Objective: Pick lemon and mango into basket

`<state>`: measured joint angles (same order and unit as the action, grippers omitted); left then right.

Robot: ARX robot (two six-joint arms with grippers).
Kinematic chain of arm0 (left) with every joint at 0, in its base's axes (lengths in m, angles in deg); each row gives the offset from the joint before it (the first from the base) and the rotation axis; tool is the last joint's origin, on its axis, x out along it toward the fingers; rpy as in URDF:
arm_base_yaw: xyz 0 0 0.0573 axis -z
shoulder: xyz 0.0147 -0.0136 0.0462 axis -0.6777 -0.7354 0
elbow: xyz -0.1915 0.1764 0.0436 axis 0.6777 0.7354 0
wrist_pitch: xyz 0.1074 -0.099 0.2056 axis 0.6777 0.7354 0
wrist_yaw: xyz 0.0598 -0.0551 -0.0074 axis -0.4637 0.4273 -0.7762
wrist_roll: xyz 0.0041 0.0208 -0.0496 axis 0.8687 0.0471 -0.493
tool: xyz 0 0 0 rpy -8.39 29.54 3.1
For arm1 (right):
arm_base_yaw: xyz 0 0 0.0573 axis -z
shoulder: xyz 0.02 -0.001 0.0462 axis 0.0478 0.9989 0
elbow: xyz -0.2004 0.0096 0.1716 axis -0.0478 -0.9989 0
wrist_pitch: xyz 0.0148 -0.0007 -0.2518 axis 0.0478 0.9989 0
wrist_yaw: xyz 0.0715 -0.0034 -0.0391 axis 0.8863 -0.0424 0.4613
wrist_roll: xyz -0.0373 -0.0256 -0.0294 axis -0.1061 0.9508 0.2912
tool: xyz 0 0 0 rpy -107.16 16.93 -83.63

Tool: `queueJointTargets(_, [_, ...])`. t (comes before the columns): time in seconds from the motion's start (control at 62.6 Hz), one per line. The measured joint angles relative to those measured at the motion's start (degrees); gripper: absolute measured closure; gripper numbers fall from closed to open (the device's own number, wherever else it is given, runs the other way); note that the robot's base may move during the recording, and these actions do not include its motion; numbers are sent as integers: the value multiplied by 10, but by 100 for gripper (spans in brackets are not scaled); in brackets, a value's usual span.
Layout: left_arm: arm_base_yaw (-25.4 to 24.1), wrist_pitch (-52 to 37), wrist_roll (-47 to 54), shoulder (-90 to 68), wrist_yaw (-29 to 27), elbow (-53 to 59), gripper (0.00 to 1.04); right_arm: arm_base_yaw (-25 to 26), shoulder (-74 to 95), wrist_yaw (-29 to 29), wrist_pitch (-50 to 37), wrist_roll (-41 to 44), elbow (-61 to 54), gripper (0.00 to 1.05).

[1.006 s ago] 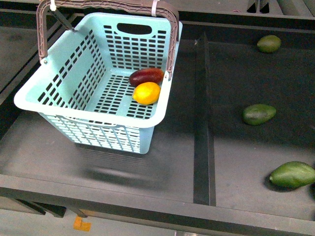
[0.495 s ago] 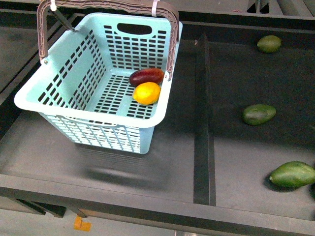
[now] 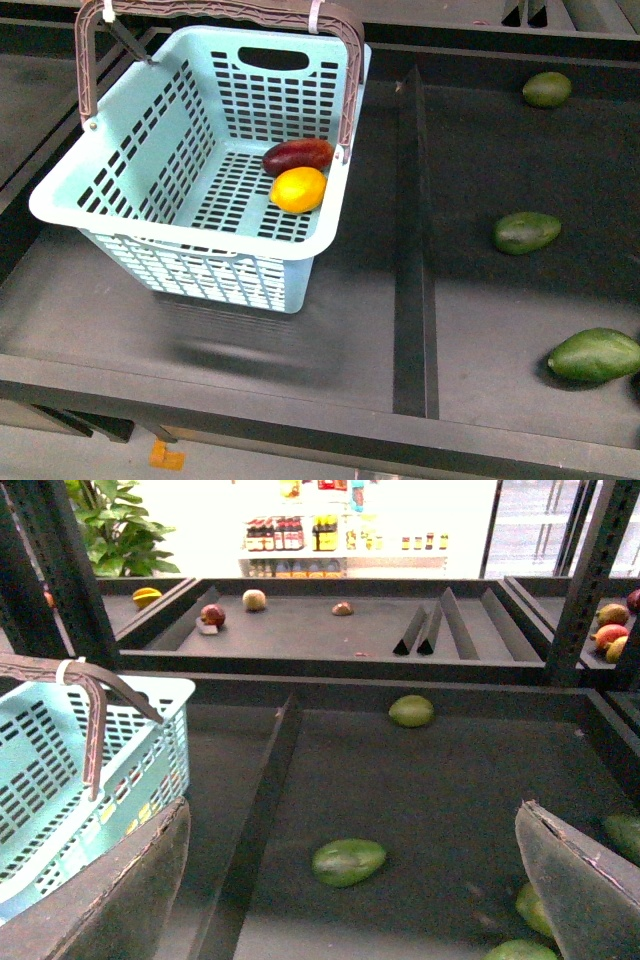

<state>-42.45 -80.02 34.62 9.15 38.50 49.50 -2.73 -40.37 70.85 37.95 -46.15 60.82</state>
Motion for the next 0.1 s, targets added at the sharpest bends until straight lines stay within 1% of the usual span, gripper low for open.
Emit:
queueJointTargets(0.08, [0, 0, 0, 0, 0, 0, 39, 0, 0, 0, 0, 0, 0, 9])
queueJointTargets(0.096, [0, 0, 0, 0, 0, 0, 34, 0, 0, 0, 0, 0, 0, 9])
